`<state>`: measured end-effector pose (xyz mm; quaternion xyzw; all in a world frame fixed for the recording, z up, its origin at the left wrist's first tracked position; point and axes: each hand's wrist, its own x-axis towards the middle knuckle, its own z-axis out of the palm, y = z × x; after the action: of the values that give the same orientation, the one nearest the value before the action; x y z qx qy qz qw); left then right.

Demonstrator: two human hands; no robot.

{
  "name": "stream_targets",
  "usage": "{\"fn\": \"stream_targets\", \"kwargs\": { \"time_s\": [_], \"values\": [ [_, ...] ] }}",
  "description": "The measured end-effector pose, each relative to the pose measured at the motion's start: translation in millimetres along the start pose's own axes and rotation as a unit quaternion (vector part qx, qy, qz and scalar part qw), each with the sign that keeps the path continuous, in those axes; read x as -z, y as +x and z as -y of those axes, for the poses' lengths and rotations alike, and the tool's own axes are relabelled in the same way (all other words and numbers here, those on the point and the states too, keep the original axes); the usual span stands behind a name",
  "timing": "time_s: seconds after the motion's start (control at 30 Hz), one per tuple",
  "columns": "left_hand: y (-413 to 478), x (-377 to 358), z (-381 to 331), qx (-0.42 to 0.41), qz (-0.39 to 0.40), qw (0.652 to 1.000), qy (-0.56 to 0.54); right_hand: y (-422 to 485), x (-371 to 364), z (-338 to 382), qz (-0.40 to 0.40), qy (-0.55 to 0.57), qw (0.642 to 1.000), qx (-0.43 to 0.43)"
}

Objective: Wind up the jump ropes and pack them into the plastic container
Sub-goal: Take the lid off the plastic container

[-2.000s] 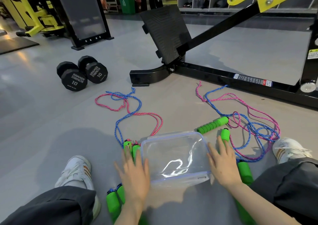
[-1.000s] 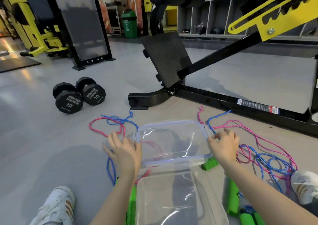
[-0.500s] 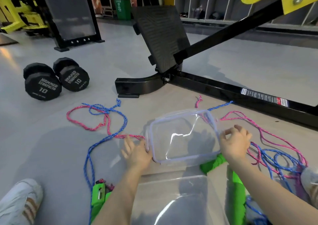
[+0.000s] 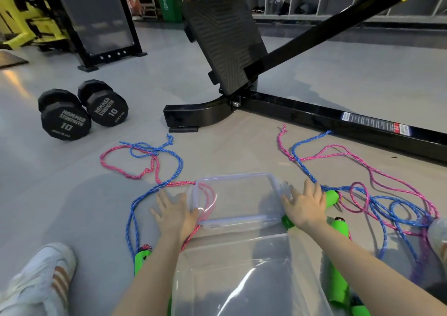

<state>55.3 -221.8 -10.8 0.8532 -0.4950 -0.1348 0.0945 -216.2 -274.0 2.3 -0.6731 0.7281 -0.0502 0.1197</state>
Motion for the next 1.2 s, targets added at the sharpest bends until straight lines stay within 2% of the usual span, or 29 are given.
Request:
{"fn": "stream_targets", "kwargs": {
  "time_s": [0.2, 0.33, 0.4, 0.47, 0.53, 0.73, 0.8, 0.93, 1.07, 1.2],
  "values": [
    [-58.0, 14.5, 1.7, -0.067, -0.035, 0.997, 0.006, -59.9, 8.2, -3.7, 0.033, 0.025, 0.996, 0.08],
    [-115.4, 16.5, 23.4, -0.143, -0.081, 0.986, -0.038, -110.6, 13.5, -16.0, 0.012, 0.082, 0.984, 0.161],
    [-141.5, 15.0, 36.8, -0.19, -0.093, 0.977, -0.03, -135.5, 16.2, -27.3, -0.011, 0.03, 0.967, 0.251],
    [-167.7, 13.3, 48.3, -0.214, -0.104, 0.971, -0.013, -159.1, 15.2, -39.8, 0.003, -0.03, 0.942, 0.335],
    [-191.5, 5.7, 52.4, -0.217, -0.115, 0.969, -0.028, -171.6, 9.0, -52.4, 0.009, -0.076, 0.923, 0.376],
    [-234.6, -18.9, 44.7, -0.208, -0.098, 0.972, -0.042, -178.2, 7.1, -69.9, 0.012, -0.12, 0.912, 0.391],
    [-227.4, -24.2, 42.1, -0.221, -0.12, 0.967, -0.029, -174.6, 6.9, -73.3, -0.014, -0.101, 0.924, 0.369],
    [-208.2, -24.4, 37.4, -0.278, -0.087, 0.956, 0.024, -167.1, 4.5, -74.6, -0.047, -0.077, 0.948, 0.305],
    [-190.6, -22.5, 29.4, -0.258, -0.086, 0.962, 0.036, -153.1, -2.5, -70.5, -0.072, -0.086, 0.951, 0.289],
    [-182.4, -16.7, 16.9, -0.216, -0.029, 0.975, 0.042, -137.8, -4.2, -68.4, -0.084, -0.081, 0.957, 0.266]
  ]
}}
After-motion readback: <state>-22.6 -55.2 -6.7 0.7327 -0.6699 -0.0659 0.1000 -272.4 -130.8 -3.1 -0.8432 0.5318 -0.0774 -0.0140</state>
